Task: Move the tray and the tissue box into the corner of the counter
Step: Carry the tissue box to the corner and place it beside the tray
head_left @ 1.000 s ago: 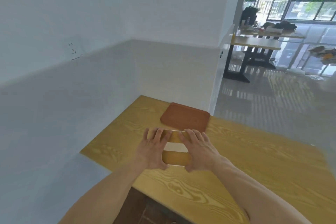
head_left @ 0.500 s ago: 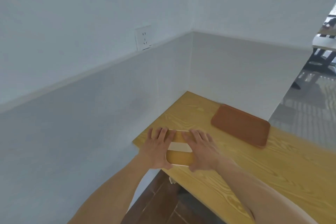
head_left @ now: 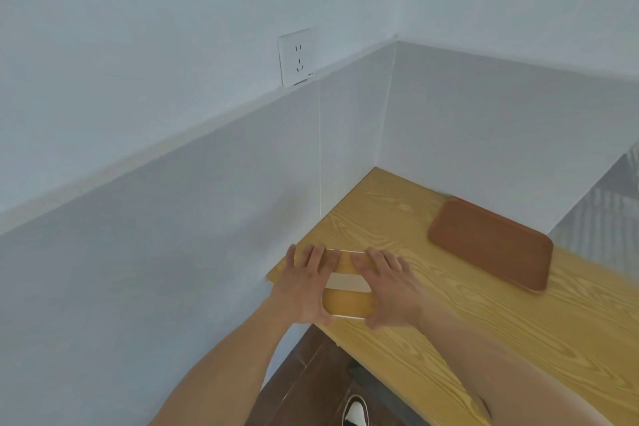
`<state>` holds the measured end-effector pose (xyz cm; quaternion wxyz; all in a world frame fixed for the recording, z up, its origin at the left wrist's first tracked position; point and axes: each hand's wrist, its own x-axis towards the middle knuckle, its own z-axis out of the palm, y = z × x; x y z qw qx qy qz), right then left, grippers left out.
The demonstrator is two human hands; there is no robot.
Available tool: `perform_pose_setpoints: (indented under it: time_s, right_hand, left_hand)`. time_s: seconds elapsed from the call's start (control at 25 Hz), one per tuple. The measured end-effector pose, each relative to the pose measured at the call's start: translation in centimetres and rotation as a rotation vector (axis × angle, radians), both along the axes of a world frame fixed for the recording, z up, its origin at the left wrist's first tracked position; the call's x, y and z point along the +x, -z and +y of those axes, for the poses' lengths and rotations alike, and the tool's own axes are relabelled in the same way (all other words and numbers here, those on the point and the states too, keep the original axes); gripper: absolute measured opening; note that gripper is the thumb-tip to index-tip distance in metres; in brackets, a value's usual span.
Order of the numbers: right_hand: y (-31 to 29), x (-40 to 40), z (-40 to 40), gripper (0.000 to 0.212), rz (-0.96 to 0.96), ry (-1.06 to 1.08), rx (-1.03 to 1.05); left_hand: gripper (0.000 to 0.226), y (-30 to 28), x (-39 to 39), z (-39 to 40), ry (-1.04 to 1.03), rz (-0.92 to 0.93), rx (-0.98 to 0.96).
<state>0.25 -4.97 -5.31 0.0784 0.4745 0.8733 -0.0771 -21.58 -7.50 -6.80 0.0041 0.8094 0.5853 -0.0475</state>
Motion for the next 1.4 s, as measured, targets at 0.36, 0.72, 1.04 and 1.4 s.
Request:
perform_pose_setpoints:
  time_s: [0.36,0.72,1.04,1.4]
  right_hand:
    - [2.3,1.4,9.4,0.126,0.091,0.085,-0.04]
    - [3.1,6.6,15.3,0.13,0.106,0.194,-0.11]
    - [4.2,8.7,16.9,0.13,0.113,0.292,-0.114]
    - [5.5,6.9,17.5,0.129,0.097,0.444,-0.165]
  left_hand:
    - [0.124,0.4,1.5,11.1,0.083,0.098,-0.009]
    - [0.125,0.7,6.9,19.1,0.182,0.093,-0.058]
    - [0.128,2.3,9.1,23.3,0.282,0.093,-0.092]
    - [0.127,4.3,8.1,27.1,0.419,0.111,-0.142]
